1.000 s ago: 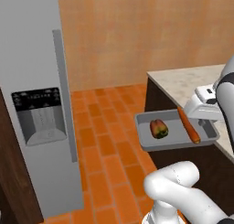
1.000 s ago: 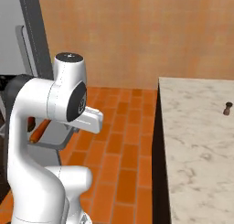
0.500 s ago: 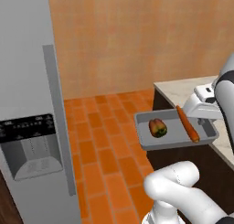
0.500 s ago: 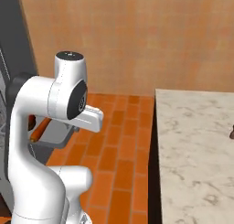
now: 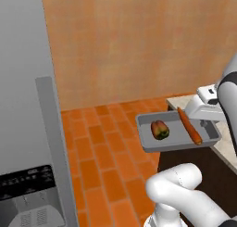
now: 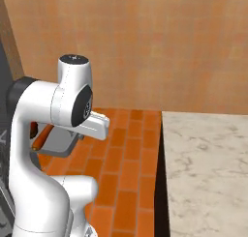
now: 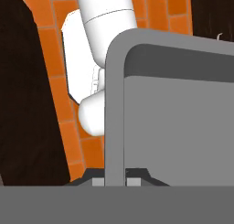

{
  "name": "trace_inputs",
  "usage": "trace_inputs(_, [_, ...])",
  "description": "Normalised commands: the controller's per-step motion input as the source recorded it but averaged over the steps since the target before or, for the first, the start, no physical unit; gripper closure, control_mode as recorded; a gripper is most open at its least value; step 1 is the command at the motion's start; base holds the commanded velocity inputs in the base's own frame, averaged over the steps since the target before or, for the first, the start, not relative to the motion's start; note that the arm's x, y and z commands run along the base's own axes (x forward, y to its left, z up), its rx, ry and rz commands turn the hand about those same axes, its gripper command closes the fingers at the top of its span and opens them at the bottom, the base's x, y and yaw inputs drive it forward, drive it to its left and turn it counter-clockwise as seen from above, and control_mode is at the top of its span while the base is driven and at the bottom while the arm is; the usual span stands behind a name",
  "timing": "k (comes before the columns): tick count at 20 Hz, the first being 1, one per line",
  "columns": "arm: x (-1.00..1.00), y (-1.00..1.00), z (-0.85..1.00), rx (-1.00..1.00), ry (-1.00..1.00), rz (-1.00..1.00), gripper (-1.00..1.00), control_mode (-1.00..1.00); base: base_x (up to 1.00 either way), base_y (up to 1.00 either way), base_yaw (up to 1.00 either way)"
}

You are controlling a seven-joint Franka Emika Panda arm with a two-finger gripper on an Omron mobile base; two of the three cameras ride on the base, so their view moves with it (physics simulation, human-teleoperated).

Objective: Take the meat container that has the fish and place it on the second highest rack of the freezer. Then take the vegetable container that has the carrot and bell pepper and place it on the highest rack of the freezer.

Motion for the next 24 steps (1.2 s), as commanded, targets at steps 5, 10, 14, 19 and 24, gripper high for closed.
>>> trace_inputs(5, [0.0, 0.0, 0.0, 0.0, 0.0, 0.0, 1.0, 1.0, 0.7, -0.01, -0.12])
trace_inputs(10, [0.0, 0.0, 0.0, 0.0, 0.0, 0.0, 1.0, 1.0, 0.75, 0.0, -0.1])
trace_inputs(14, [0.0, 0.0, 0.0, 0.0, 0.0, 0.0, 1.0, 1.0, 0.99, 0.0, -0.1])
trace_inputs(19, [0.0, 0.0, 0.0, 0.0, 0.0, 0.0, 1.0, 1.0, 0.98, 0.0, -0.02])
trace_inputs(24, [0.0, 0.0, 0.0, 0.0, 0.0, 0.0, 1.0, 1.0, 0.96, 0.0, 0.0])
